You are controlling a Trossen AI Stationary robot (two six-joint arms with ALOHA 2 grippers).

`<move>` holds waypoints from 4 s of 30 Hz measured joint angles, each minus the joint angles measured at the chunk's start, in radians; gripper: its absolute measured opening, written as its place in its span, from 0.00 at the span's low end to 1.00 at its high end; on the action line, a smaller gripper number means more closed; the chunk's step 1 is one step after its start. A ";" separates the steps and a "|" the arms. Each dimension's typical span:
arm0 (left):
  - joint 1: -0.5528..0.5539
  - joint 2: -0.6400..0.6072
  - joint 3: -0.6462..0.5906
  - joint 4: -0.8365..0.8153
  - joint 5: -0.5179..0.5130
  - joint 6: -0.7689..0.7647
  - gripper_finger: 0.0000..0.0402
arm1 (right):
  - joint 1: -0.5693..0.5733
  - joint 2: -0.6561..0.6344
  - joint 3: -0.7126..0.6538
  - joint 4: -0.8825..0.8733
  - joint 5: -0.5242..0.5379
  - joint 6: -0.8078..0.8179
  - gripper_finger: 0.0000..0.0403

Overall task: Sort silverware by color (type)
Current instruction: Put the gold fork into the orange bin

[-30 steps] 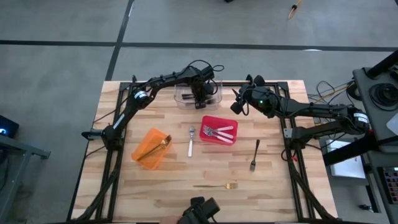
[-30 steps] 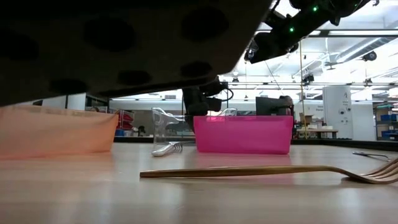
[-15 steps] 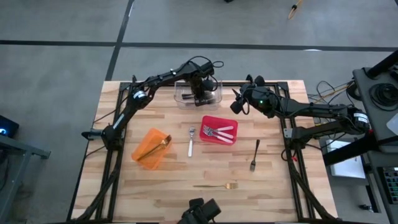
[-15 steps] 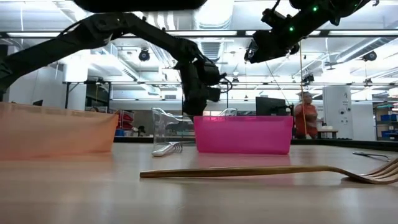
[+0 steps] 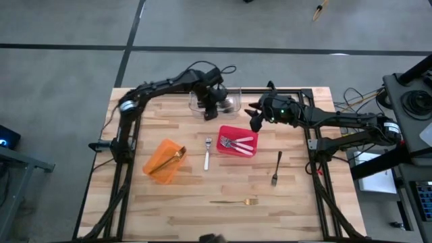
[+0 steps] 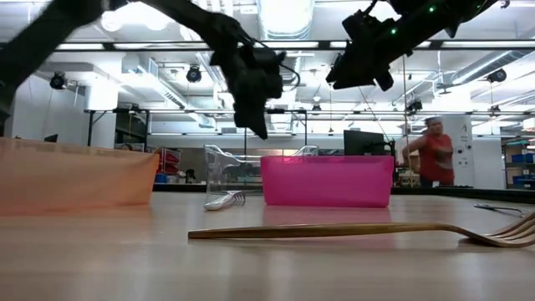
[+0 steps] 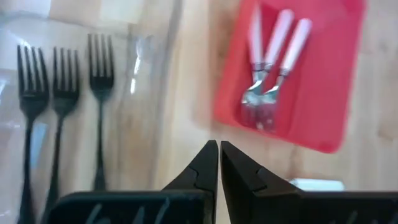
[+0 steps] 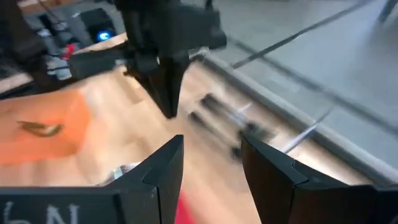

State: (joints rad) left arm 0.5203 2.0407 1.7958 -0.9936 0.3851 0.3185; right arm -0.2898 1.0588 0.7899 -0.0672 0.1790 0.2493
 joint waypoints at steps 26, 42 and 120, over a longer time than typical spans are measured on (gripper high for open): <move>-0.183 -0.818 -1.004 1.052 -0.004 -0.367 0.00 | 0.405 0.109 0.079 -0.193 -0.131 0.650 0.37; -0.498 -0.834 -1.074 1.150 -0.077 -0.463 0.00 | 0.579 0.399 0.480 -0.729 -0.137 0.475 0.37; -0.982 0.195 -0.359 1.044 -0.540 -0.437 0.08 | 1.079 0.546 0.502 -0.743 0.189 0.604 0.37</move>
State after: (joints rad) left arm -0.4614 2.2353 1.4365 0.0502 -0.1551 -0.1184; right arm 0.7896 1.6047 1.2915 -0.8099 0.3679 0.8532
